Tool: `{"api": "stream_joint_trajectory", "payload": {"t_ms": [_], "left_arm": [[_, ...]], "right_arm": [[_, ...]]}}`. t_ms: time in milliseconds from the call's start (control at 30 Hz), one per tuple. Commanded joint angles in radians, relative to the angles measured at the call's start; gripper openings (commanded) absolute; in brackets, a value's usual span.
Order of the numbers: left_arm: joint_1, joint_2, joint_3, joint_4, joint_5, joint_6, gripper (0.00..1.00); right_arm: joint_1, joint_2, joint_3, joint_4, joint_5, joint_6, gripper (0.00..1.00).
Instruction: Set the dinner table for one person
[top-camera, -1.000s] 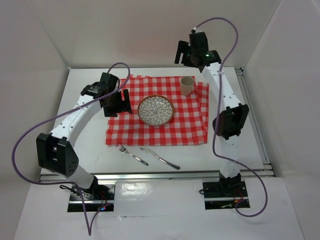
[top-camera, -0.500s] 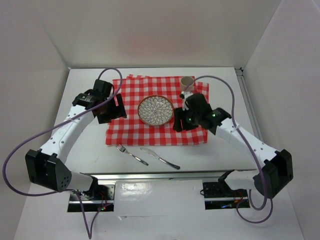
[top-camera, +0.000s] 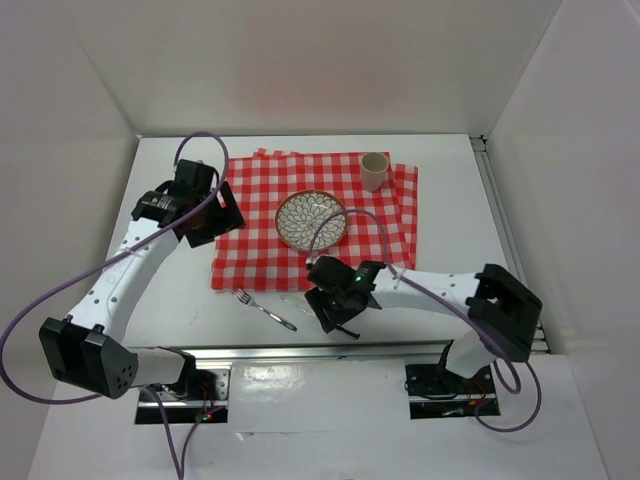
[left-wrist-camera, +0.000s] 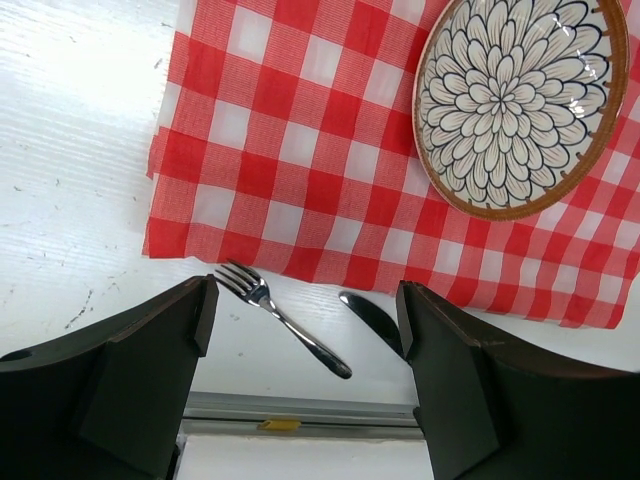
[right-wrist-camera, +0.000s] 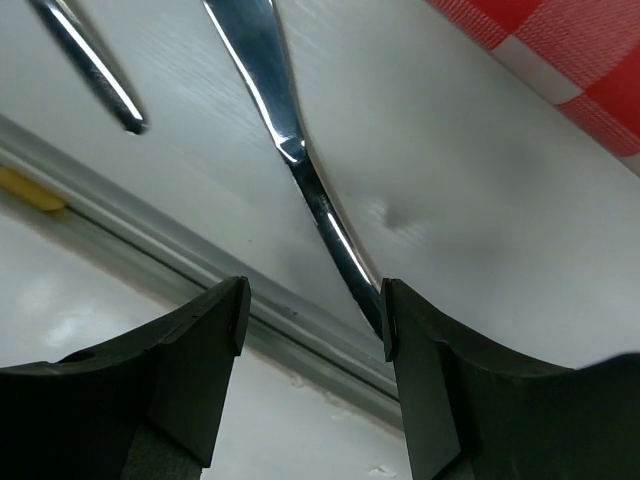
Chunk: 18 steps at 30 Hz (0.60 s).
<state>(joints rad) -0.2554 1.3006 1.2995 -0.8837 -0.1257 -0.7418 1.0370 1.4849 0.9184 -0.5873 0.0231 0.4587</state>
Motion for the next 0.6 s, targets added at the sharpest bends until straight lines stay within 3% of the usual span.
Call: {"api": "stream_joint_trajectory", "payload": {"t_ms": [0, 400, 567], "left_arm": [[0.019, -0.023, -0.006, -0.003, -0.005, -0.021, 0.90], [0.019, 0.028, -0.006, 0.006, 0.024, 0.008, 0.90], [0.019, 0.037, 0.003, 0.006, 0.024, 0.009, 0.90]], "right_arm": [[0.032, 0.061, 0.053, 0.070, 0.066, -0.043, 0.67], [0.032, 0.190, 0.027, 0.181, 0.031, -0.124, 0.61], [0.032, 0.221, -0.006, 0.214, 0.011, -0.135, 0.49]]}}
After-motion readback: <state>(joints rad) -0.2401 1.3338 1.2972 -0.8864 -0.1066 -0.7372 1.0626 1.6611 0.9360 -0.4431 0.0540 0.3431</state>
